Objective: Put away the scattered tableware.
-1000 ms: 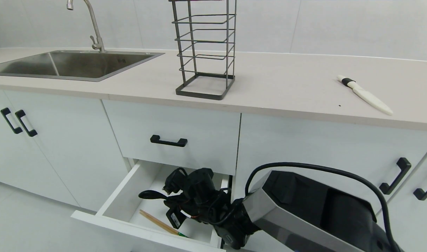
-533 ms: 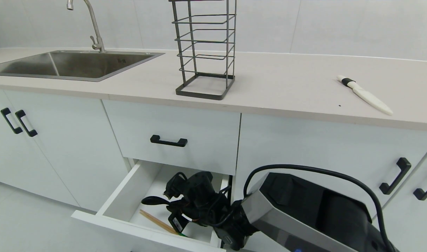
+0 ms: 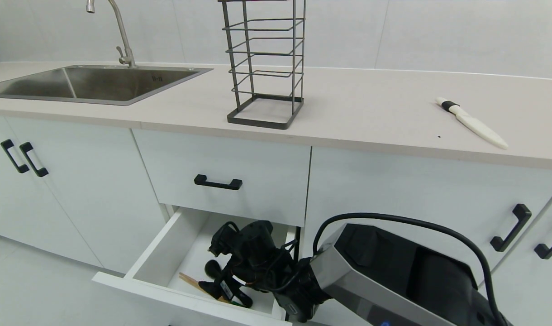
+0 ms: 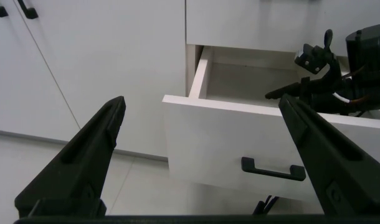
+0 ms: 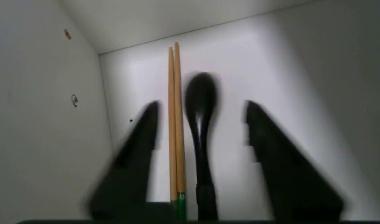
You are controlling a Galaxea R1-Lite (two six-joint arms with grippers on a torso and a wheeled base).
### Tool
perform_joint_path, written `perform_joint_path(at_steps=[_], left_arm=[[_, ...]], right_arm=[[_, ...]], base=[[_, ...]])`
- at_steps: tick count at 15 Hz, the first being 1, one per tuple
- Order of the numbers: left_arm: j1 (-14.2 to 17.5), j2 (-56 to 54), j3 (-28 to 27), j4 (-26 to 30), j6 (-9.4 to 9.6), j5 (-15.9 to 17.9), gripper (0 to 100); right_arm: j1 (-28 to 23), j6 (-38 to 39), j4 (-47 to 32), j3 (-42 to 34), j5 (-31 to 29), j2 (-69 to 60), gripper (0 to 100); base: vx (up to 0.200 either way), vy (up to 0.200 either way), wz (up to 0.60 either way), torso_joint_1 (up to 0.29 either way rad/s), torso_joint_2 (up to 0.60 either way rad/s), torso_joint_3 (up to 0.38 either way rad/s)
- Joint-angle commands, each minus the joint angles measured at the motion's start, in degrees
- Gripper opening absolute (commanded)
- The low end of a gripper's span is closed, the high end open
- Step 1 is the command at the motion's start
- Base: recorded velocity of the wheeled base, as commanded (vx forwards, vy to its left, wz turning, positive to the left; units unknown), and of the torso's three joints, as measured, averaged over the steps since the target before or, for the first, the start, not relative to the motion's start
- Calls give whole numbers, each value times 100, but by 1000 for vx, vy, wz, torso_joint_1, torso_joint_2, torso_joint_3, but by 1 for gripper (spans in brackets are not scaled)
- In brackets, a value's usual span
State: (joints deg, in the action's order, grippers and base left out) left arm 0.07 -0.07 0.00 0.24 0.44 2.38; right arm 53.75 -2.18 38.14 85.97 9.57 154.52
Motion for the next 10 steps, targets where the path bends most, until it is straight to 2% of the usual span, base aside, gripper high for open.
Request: perform_joint_path(at_steps=[1,6,10], left_arm=[[1,7,0,-7,0,0,100],[1,7,0,2,0,0,100],[1,7,0,2,0,0,100]], right_arm=[[57,-10,18,-1,1,0,100],[101,-98,-18,-335,-8,-783,100],[118,-116,712,-1750,-52,-1960,100]], base=[[0,0,0,0,0,0],[0,0,0,0,0,0],[0,0,0,0,0,0]])
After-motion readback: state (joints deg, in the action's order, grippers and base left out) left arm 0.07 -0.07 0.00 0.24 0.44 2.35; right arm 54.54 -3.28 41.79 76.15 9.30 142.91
